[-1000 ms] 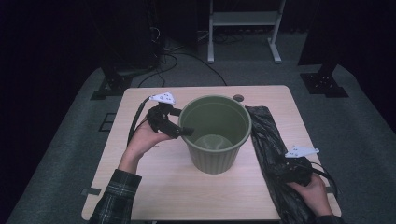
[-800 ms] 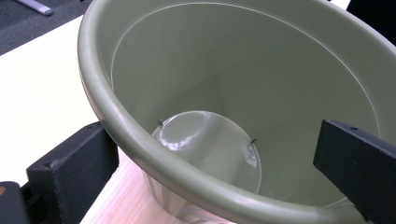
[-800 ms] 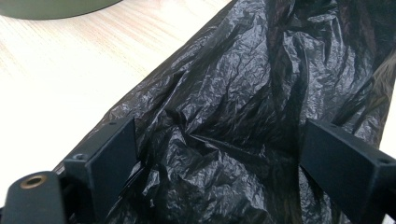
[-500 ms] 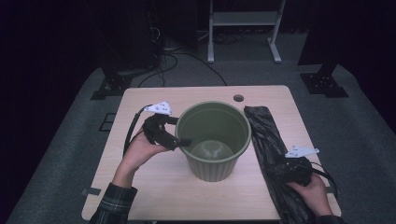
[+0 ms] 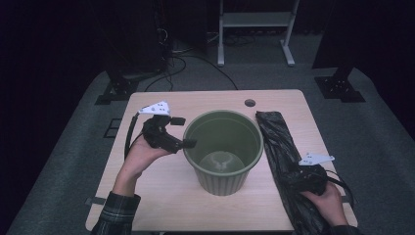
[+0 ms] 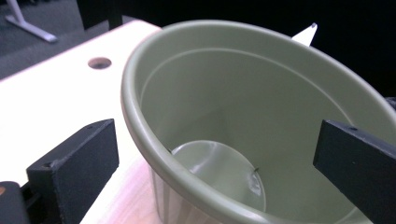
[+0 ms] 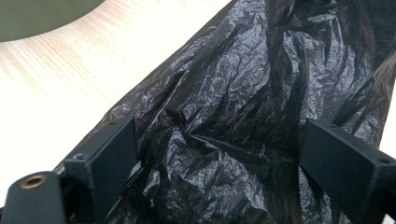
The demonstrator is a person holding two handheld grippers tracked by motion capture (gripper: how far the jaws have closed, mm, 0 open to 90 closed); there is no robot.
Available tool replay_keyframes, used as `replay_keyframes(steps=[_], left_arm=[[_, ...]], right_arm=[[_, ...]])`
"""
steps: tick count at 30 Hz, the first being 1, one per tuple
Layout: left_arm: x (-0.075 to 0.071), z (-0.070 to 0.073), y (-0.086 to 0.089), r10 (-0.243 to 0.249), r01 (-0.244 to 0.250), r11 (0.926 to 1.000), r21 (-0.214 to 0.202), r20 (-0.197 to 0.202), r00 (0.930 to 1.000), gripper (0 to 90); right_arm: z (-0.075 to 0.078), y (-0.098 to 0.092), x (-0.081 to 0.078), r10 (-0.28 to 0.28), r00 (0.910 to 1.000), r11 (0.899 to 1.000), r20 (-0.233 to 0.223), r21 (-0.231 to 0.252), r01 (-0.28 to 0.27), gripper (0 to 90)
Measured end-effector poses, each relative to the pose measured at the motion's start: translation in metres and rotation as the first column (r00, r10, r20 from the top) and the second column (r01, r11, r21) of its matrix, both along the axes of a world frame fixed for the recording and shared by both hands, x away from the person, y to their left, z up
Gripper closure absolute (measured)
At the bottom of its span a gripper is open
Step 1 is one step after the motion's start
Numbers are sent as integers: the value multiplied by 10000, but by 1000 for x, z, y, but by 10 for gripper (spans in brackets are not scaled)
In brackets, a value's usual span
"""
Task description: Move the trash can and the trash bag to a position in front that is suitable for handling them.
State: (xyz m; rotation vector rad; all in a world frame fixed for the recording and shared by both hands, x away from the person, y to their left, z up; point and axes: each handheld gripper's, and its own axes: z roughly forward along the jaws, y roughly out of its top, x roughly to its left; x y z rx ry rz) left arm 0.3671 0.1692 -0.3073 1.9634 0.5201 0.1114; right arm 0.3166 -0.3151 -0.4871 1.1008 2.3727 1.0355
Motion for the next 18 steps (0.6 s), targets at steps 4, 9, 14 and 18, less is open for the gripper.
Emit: replay_keyframes(steps=[4, 9, 14, 18], left_arm=[[-11, -1, 16, 383, -382, 9993, -50, 280, 9989, 0], [-27, -12, 37, 802, -797, 9967, -173, 279, 9964, 0], [-38, -32, 52, 976, -980, 9951, 148, 247, 9949, 0], [-48, -56, 63, 1120, -1122, 9937, 13, 403, 9929, 0]], right_arm=[[0, 0, 0, 2, 10000, 10000, -5, 0, -2, 100], [0, 0, 0, 17, 10000, 10000, 0, -4, -17, 100], [0, 0, 0, 15, 10000, 10000, 0, -4, -15, 100], [0, 0, 0, 15, 10000, 10000, 3, -6, -15, 100]])
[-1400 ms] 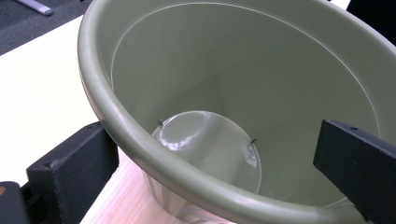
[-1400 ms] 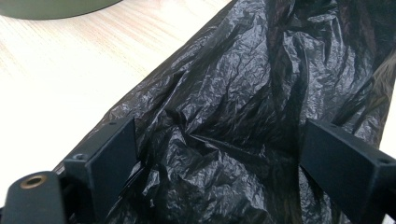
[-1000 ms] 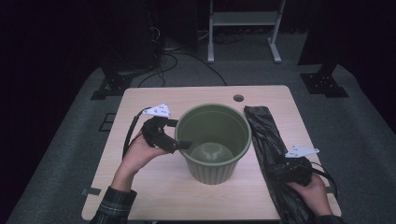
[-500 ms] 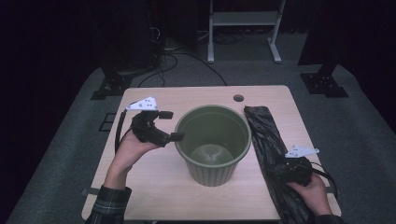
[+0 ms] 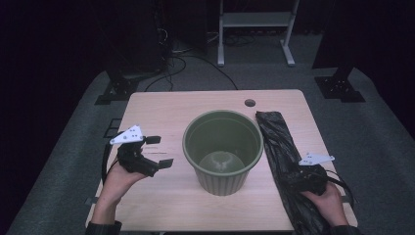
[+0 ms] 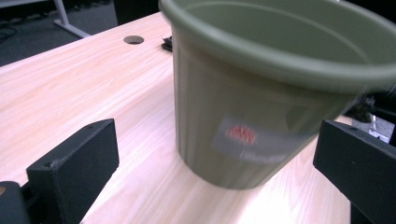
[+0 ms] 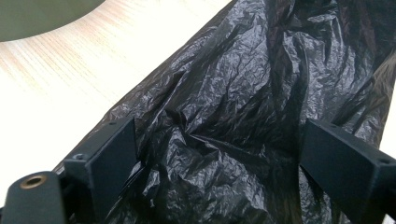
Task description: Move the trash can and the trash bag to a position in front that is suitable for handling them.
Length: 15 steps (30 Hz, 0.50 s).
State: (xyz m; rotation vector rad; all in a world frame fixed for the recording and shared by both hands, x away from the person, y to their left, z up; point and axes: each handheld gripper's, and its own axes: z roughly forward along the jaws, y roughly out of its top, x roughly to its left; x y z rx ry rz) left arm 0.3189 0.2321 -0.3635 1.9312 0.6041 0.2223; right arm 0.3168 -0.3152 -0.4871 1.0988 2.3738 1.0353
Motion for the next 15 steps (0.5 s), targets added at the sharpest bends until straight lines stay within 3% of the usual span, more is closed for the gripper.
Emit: replay_keyframes(steps=[4, 7, 10, 15], left_arm=[[-7, -26, 6, 192, -184, 9986, 497, -158, 9997, 0], [-13, -43, 9, 278, -264, 9982, 530, -252, 9993, 0], [-17, -61, 10, 339, -314, 9967, 746, -336, 9989, 0], [-17, -91, 3, 500, -399, 9888, 1441, -673, 9965, 0]], right_arm=[[0, 0, 0, -44, 10000, 10000, 20, -15, 44, 97], [1, 0, -2, -109, 9995, 9996, 304, -254, 117, 97], [4, 0, -3, -178, 9994, 9996, 284, -229, 184, 96], [9, 4, -2, -185, 9993, 9993, 336, -303, 195, 96]])
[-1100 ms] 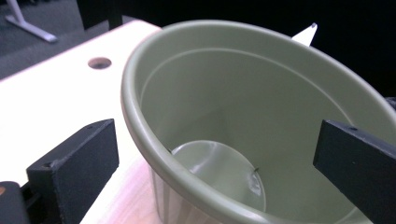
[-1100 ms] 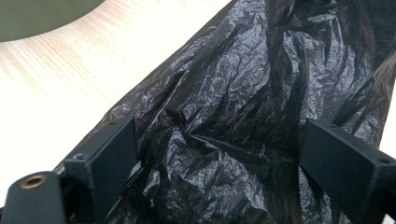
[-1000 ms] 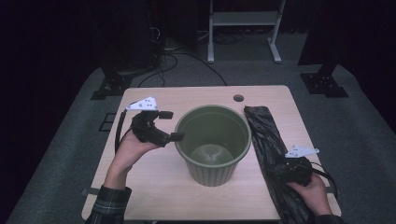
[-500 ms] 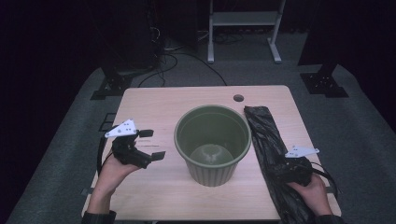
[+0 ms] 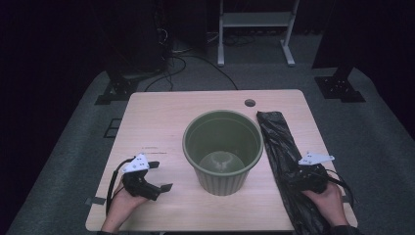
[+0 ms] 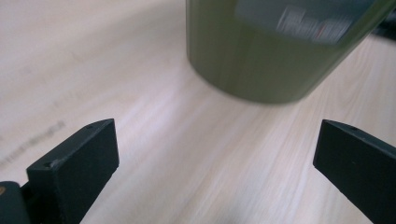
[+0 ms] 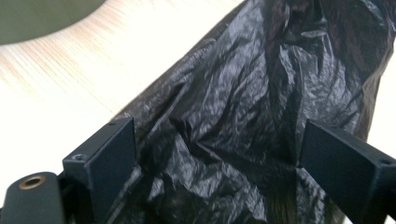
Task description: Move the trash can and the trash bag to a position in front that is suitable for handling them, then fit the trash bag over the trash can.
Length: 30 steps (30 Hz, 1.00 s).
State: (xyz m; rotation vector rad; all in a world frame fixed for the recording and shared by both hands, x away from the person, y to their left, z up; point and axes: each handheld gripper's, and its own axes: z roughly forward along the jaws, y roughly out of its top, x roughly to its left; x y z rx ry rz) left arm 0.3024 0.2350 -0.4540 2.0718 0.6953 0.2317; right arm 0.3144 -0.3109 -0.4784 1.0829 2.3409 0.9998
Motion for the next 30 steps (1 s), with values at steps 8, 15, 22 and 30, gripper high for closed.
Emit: replay_keyframes(steps=[8, 15, 22, 30], left_arm=[[5, -22, -7, 95, -70, 9957, 924, -270, 9996, 0], [7, -28, -10, 181, -143, 9909, 1338, -275, 9995, 0], [8, -29, -13, 228, -197, 9834, 1803, -150, 9996, 0], [8, -29, -15, 260, -247, 9797, 1991, -36, 9997, 0]], right_arm=[[-5, 3, 2, 60, 9996, 9999, -265, -89, -63, 96], [-6, 0, -1, 354, 9991, 9987, -224, 386, -346, 299], [-4, -3, -4, 448, 9990, 9976, -91, 525, -442, 629], [-5, -11, -3, 667, 9975, 9949, -214, 779, -648, 882]])
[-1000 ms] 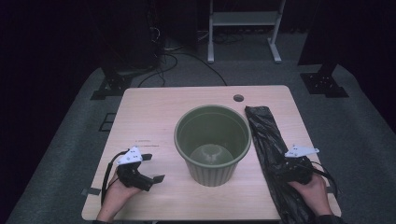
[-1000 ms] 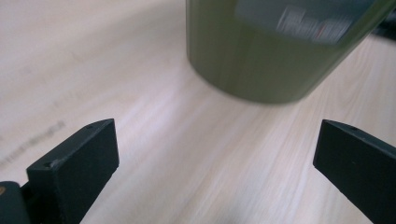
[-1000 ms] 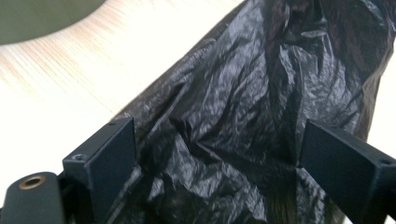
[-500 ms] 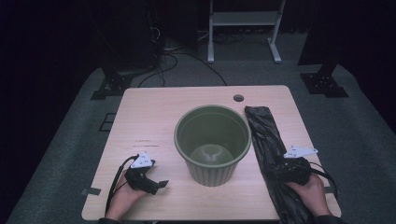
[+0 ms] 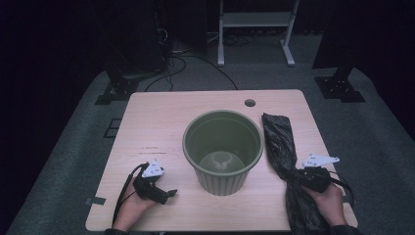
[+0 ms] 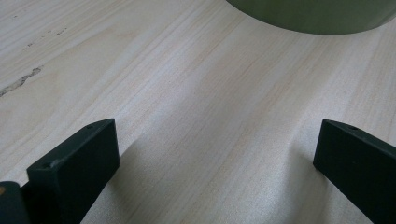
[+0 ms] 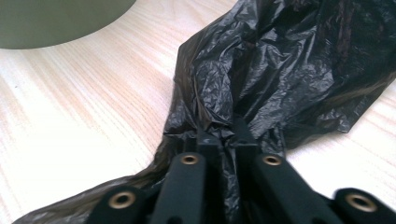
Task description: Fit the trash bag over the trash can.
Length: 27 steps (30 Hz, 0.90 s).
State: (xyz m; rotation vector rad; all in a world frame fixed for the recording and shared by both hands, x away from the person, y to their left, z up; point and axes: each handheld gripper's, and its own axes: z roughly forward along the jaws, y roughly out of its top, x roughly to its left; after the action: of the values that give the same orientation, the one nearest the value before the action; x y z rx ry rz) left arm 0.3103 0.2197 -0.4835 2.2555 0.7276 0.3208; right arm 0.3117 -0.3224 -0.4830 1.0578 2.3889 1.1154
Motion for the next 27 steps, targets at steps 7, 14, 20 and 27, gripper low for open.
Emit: replay_keyframes(steps=[7, 14, 20, 27], left_arm=[[1, 0, 0, 30, -30, 10000, 12, 1, 10000, 0], [1, 0, 0, 53, -53, 10000, 14, -2, 10000, 0], [1, 0, 0, 62, -62, 10000, 18, -3, 10000, 0], [1, 0, 0, 77, -77, 10000, 7, -3, 10000, 0]], right_arm=[[6, -5, 1, 313, 9994, 9995, 138, 53, -314, 891], [21, -7, -2, 768, 9964, 9939, 370, 767, -795, 891], [39, -10, -4, 1012, 9918, 9877, 774, 1119, -1095, 892], [59, -10, -2, 1199, 9841, 9792, 1307, 1480, -1390, 892]])
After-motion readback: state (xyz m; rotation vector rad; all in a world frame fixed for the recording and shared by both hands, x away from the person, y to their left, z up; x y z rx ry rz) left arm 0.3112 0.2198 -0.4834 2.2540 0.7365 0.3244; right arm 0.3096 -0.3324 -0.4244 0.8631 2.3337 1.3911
